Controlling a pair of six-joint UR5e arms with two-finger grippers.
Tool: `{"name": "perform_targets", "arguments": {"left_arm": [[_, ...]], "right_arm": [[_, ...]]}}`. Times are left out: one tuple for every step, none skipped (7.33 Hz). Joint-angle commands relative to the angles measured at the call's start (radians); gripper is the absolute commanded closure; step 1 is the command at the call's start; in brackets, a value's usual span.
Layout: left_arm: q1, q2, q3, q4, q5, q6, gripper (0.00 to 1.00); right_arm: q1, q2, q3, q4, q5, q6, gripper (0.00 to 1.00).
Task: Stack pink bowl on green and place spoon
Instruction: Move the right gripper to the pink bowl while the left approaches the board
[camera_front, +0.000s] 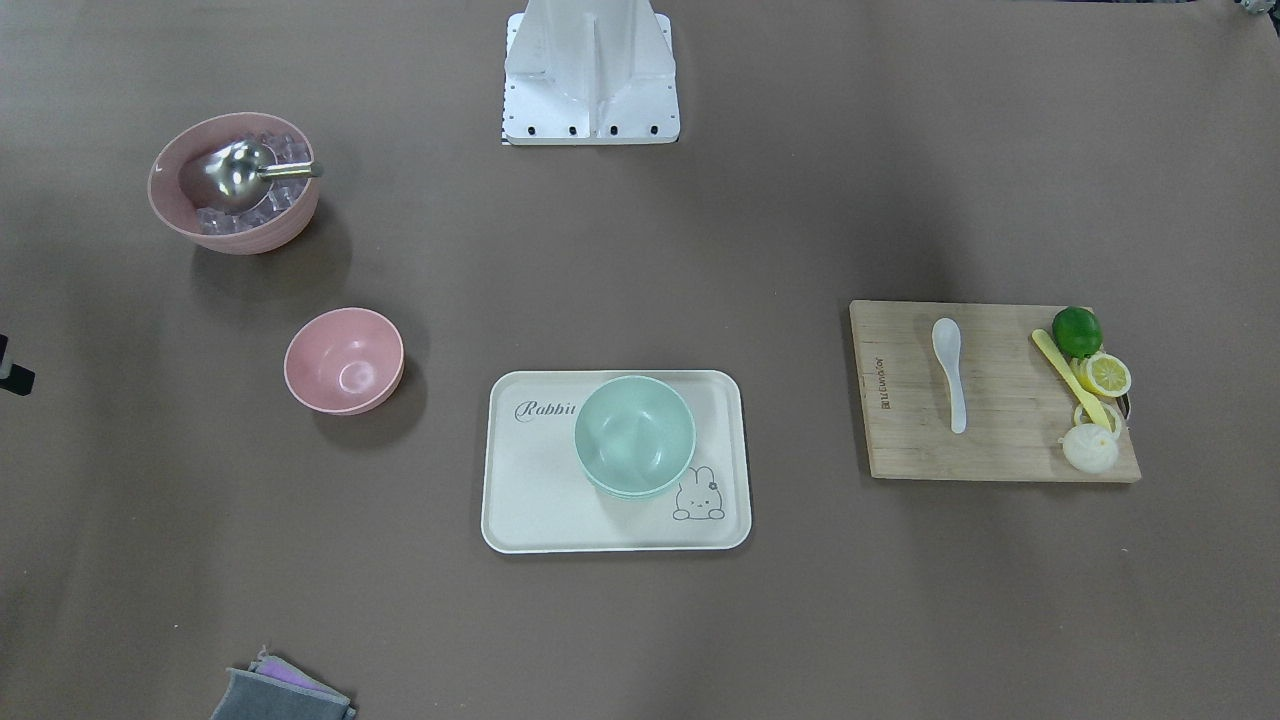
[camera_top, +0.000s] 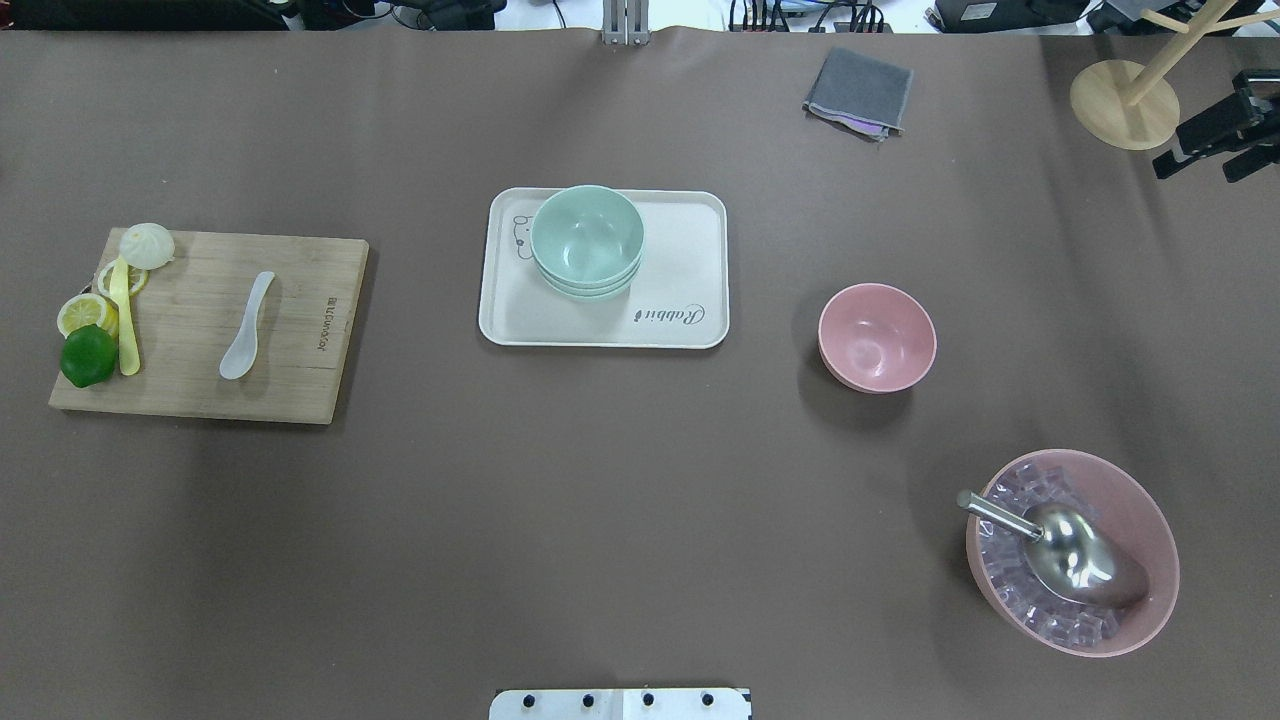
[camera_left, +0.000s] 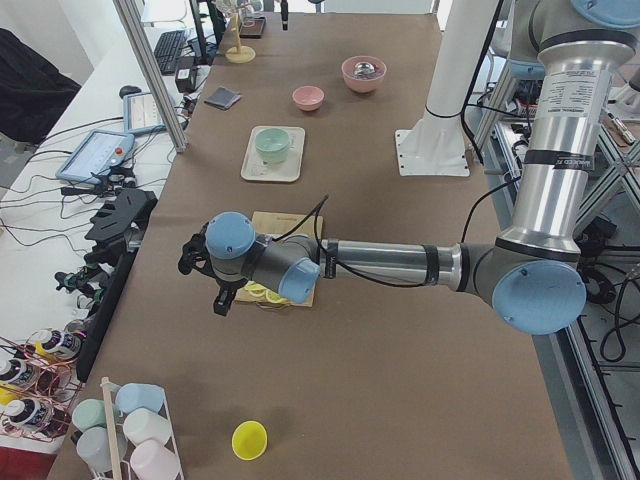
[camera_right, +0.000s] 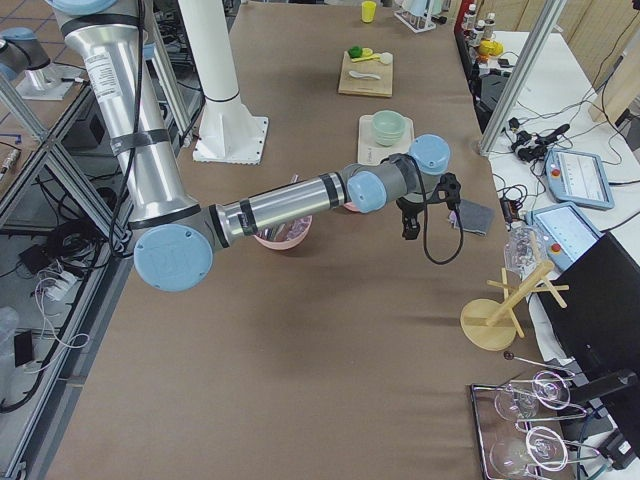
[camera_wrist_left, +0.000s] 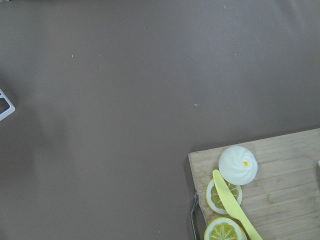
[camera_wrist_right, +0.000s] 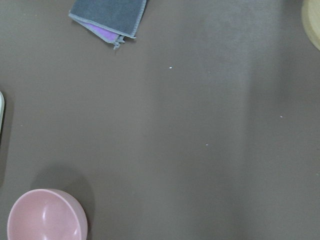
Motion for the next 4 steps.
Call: {"name": "perform_targets", "arguments": {"left_arm": [[0.002, -0.022, 0.016, 0.0, 0.001, -0.022, 0.01], [0.01, -0.025, 0.002, -0.002, -0.002, -0.049, 0.01], [0.036, -0.031, 0.0, -0.006, -0.001, -0.082, 0.01], [0.088, -0.074, 0.008, -0.005, 0.002, -0.155, 0.02]], "right_arm": [[-0.087, 0.037, -0.003, 0.065, -0.019, 0.092, 0.0], [-0.156, 0.046, -0.006, 0.177, -0.094, 0.289, 0.0], [-0.231, 0.046, -0.038, 0.305, -0.178, 0.414, 0.0], [-0.284, 0.046, -0.079, 0.395, -0.209, 0.492, 0.0]]}}
